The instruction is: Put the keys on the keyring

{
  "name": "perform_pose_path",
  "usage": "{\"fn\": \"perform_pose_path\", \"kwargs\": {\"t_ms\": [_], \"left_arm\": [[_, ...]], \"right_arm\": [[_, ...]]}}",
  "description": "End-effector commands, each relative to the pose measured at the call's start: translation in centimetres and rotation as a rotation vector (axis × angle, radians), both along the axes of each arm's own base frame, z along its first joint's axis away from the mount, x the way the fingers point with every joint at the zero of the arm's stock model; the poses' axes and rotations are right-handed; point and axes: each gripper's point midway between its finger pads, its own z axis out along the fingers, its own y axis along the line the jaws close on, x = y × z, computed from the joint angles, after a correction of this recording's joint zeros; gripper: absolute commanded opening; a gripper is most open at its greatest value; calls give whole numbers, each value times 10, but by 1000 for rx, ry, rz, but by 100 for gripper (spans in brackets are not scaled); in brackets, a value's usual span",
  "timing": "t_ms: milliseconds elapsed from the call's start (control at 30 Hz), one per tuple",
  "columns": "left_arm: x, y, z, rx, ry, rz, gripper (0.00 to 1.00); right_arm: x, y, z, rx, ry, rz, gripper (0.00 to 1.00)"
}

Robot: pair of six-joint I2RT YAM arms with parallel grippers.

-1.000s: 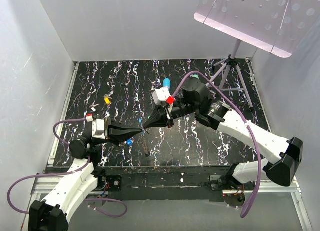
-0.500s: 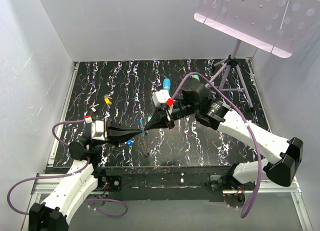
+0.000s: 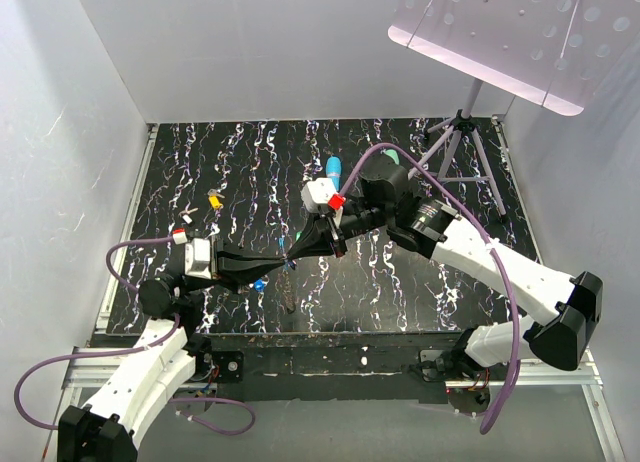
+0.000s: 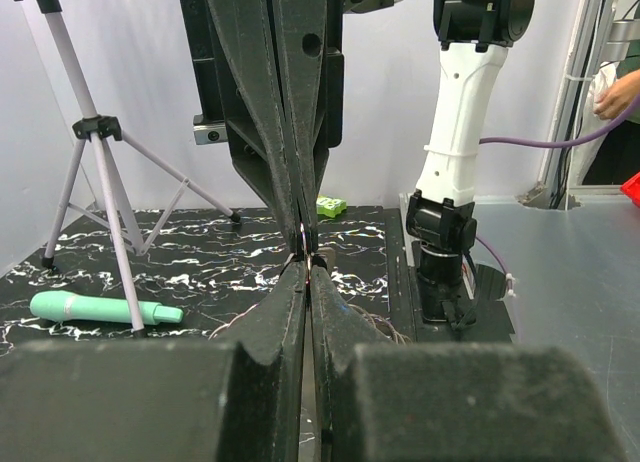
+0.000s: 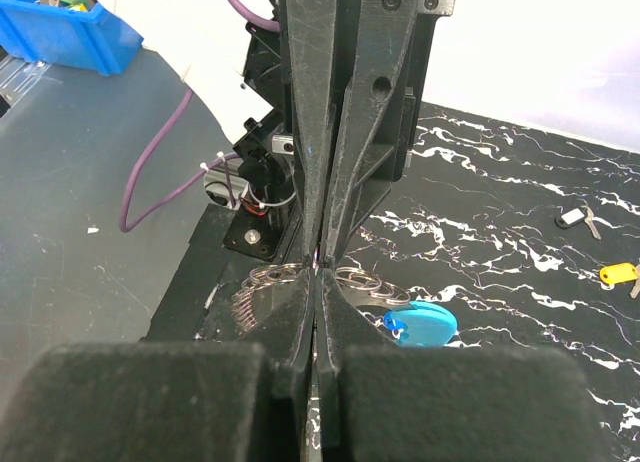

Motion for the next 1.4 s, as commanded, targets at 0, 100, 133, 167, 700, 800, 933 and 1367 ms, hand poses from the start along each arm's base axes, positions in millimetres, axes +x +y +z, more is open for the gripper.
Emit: {"fn": "perform_pose_path", "kwargs": {"t_ms": [0,100,133,167,700,800,933,1367], "left_arm": [[1,3,17,-30,-46,29,0],[2,3,17,-32,-46,34,0],[2,3,16,-30,-43,35,0],[2,3,17,-30,-45,38,0],[2,4,17,-34,-44,50,0],[2,5,17,-35,-47,55,0],[2,5,18,-37,-47,55,0],[3,5,16,-36,-44,57,0]], "right_arm": [[-5,2,22,39,-12,26,1],[-5,1,20,30,-12,29,1],[-6,0,19,29,-15,30,1],[-5,0,19,29,-18,30,1],[-7,-5,23,44,-35,39,1],[-8,-7,22,41,-37,44,1],[-8,-8,21,38,-37,44,1],[-8,-10,24,45,-24,45,1]]}}
